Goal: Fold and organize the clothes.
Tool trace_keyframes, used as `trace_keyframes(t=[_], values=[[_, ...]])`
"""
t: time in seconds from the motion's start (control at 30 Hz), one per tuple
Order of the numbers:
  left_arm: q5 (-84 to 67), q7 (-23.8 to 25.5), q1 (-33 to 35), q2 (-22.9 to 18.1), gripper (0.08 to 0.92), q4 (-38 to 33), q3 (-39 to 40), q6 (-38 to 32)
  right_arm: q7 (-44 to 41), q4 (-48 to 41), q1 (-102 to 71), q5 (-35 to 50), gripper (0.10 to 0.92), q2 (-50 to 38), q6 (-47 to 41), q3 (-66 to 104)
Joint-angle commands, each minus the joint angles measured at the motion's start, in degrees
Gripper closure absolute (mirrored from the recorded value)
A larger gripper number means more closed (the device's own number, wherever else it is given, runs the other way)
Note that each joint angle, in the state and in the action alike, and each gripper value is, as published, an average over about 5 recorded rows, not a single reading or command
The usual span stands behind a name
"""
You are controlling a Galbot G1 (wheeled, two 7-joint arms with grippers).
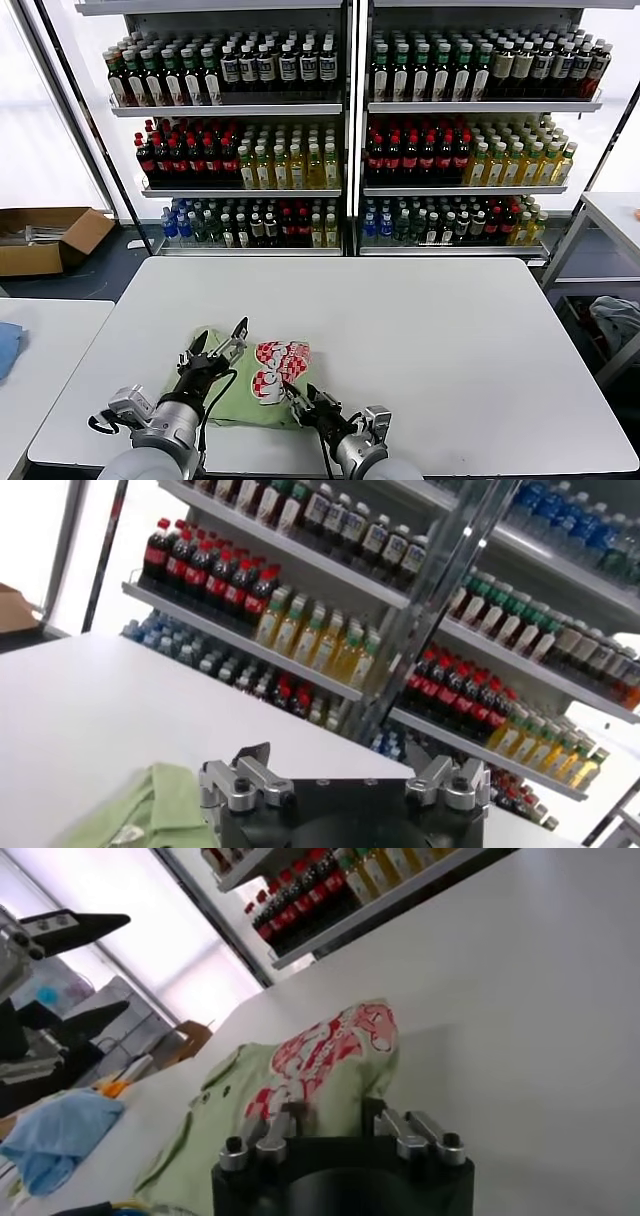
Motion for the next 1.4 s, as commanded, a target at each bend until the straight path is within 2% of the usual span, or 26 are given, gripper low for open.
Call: trace_keyframes(t=[0.03,0.17,0.33,0.63,0.87,1.0,1.13,1.4], values=[[0.7,0.2,1.2,-0.7,0.177,0.4,-0.9,-0.1,-2.7,0.1,0.7,-6.2,0.672,-1.1,-1.4,0.1],[0.9,0.2,1.5,-0.6,0.177,0.4,-1.1,0.1,-6.3,3.4,-0.9,-13.1,0.784,-4.4,-2.0,2.2],[1.9,1.1,1.7,-0.6,0.177,0.1,-1.1,0.8,-8.4,9.6,-4.9,-15.2,0.891,-9.2,-2.3,6.8],[2.6,1.6,1.4,-0.6,0.177,0.1,-0.4,1.3,-12.0,12.5,-8.7,-12.5,0.896,-18.0,-6.8,20.7],[2.8,1.2,1.9,-0.5,0.177,0.1,-1.0,2.7,-10.7,11.9,-10.5,-19.3,0.896,-19.2,-7.2,25.6],[2.6,0.7,2.2,-0.3,0.177,-0.2,-1.4,3.3,-10.4,11.8,-12.0,-20.6,0.837,-18.8,-4.3,27.0],[2.6,0.6,2.7,-0.3,0.177,-0.3,-1.9,3.6,-9.7,13.3,-14.4,-20.8,0.718,-17.7,-1.7,28.5],[1.8,0.6,2.3,0.0,0.177,-0.4,-2.2,3.7,-1.5,18.7,-15.7,-21.2,0.475,-11.2,8.3,24.5]])
